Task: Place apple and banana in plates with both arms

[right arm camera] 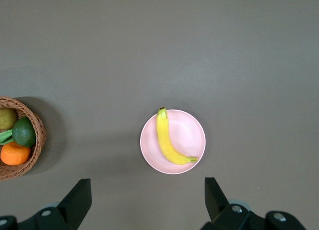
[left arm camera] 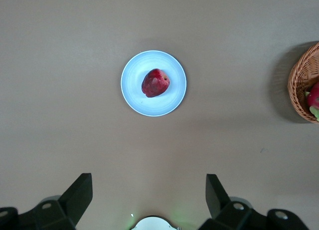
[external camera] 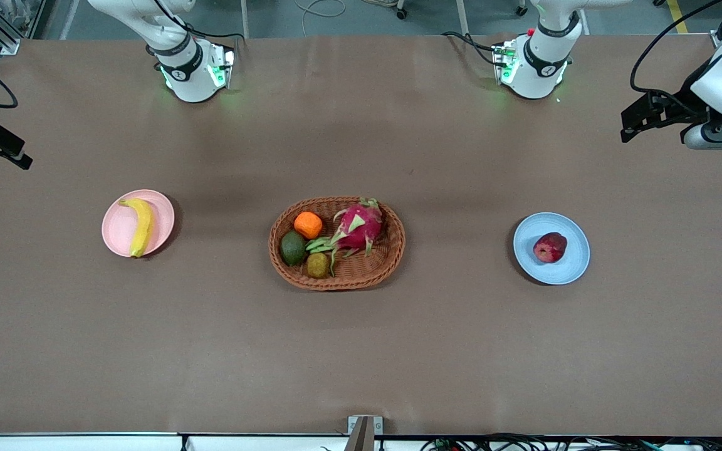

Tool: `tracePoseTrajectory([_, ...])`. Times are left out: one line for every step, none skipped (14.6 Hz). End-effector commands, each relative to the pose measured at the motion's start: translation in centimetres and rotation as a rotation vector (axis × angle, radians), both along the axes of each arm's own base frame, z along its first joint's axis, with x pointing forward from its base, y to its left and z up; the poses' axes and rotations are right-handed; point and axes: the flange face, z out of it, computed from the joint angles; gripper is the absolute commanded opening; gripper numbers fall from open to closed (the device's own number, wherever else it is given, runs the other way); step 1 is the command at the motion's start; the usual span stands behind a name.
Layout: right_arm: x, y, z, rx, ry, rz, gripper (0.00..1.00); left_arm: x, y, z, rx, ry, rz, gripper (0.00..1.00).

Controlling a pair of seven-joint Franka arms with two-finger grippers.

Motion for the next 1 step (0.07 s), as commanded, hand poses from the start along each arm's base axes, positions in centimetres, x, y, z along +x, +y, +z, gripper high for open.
tracePoseTrajectory([-0.68,0.25,-0.06,-0.02,-0.006,0.0,1.0,-0.57,0.28,0.58,-0.014,0.005,-0.011,1.0])
